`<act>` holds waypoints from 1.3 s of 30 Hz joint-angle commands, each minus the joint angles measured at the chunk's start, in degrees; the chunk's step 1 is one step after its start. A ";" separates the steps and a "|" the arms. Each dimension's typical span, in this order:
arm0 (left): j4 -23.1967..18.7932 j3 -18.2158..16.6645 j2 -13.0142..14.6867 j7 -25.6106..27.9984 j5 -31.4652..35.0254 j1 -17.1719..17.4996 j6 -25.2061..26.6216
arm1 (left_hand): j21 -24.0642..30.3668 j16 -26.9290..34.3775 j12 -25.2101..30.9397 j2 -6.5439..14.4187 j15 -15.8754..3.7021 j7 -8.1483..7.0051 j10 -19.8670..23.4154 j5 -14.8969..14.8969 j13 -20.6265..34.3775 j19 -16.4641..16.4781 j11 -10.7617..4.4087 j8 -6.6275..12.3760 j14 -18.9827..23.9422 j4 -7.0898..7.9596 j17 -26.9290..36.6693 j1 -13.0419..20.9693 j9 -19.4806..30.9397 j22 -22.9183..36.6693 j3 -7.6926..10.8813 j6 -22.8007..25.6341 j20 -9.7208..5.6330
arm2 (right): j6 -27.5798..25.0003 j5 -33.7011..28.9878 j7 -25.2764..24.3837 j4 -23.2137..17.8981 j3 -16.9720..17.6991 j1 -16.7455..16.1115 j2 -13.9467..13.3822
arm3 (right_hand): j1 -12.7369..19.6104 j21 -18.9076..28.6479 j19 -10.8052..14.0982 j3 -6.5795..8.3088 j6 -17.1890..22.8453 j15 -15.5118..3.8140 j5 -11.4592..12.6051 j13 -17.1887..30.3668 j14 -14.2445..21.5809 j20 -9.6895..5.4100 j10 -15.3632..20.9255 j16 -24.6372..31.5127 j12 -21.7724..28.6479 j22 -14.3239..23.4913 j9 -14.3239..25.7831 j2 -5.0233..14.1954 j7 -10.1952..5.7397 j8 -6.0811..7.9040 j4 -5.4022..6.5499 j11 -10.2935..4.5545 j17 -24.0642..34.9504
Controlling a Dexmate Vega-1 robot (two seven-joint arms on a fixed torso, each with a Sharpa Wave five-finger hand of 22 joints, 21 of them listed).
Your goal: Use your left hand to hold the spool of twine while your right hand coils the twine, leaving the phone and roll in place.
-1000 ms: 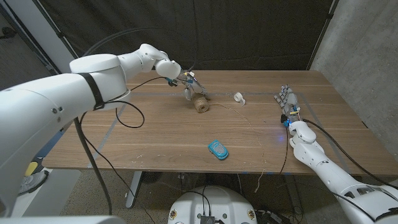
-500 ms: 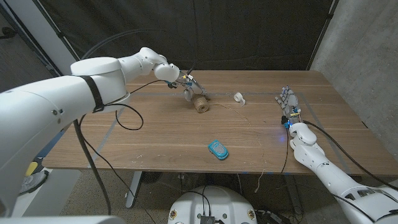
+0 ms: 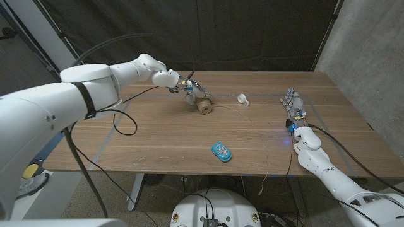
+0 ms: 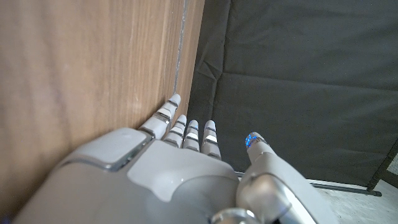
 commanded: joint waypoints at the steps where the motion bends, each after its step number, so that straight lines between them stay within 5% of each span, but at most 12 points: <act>1: -8.89 -4.58 6.26 5.26 4.13 3.87 1.82 | 0.73 2.27 2.78 0.48 -0.24 0.00 1.50 -0.68 2.42 1.45 -0.44 2.00 2.31 0.02 1.88 1.76 1.04 0.40 -1.28 3.29 0.33 | -0.50 0.14 -0.18 -0.41 -0.13 -0.97 -0.12 | -0.04 0.24 0.03 0.41 0.06 0.21 -0.04 0.31 -0.20 0.04 -0.25 0.22 0.26 0.09 0.26 1.54 0.09 0.27 0.22 0.15 0.15; 15: -7.79 -7.22 5.98 7.74 6.98 5.09 1.53 | 2.00 7.24 7.82 0.84 -1.30 -0.57 4.45 -1.59 7.29 4.23 -1.27 5.62 5.87 -0.03 6.18 4.71 3.21 1.04 -4.34 7.85 0.40 | -1.36 0.02 0.72 0.53 -0.68 0.25 -0.03 | -0.16 0.26 0.05 0.47 0.09 0.19 -0.03 0.31 -0.15 0.11 -0.36 0.22 0.27 0.10 0.26 1.42 0.17 0.29 0.34 0.22 0.15; 39: -0.99 -5.21 2.87 12.34 5.82 4.30 1.12 | 4.01 14.66 13.17 0.64 -3.45 -0.67 8.96 -1.93 12.70 7.58 -2.65 11.37 9.20 0.16 12.67 8.41 6.32 1.98 -8.68 14.11 0.09 | -3.25 -0.09 1.01 0.51 -1.15 0.36 -0.79 | -0.30 0.29 0.08 0.59 0.08 0.14 -0.01 0.31 -0.03 0.14 -0.42 0.24 0.32 0.10 0.27 1.32 0.27 0.31 0.48 0.15 0.12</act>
